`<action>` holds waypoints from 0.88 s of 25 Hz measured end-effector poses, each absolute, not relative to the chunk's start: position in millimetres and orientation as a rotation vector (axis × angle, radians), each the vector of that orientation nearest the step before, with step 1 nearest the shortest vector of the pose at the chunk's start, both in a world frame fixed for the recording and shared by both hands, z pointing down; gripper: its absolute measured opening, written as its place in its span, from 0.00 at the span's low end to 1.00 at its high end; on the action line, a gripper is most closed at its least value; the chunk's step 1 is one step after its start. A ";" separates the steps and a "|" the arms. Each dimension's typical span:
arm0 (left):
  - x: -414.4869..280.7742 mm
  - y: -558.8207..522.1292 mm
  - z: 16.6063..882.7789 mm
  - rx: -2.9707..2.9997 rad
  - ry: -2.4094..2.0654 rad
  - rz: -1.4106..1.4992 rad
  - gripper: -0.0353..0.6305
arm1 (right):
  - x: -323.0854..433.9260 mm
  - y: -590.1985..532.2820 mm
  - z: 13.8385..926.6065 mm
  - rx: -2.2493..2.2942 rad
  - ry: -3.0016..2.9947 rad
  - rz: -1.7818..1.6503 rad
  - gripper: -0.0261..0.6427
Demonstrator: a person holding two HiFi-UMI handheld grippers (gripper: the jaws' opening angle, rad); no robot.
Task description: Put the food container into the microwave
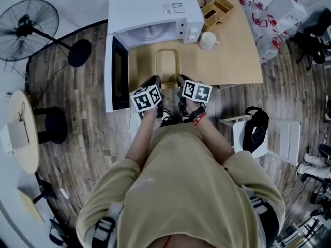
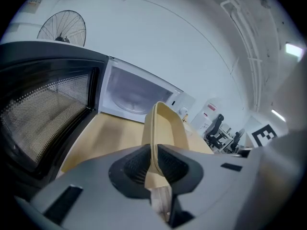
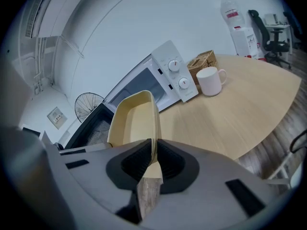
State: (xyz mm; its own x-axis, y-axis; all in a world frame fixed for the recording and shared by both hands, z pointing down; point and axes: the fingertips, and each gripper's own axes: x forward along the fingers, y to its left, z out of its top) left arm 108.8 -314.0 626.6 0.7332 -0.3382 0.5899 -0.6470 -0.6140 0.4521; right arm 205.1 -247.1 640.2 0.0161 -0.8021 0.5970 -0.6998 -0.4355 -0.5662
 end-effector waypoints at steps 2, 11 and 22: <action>102.1 -322.2 625.3 2.267 -0.733 0.578 0.15 | 197.8 -253.8 638.3 -2.168 1.598 -1.382 0.12; 81.4 -345.1 644.3 2.215 -0.713 0.596 0.15 | 181.2 -280.4 644.7 -2.224 1.570 -1.374 0.12; 92.6 -394.7 648.1 2.199 -0.759 0.586 0.15 | 195.7 -334.7 648.8 -2.172 1.598 -1.407 0.12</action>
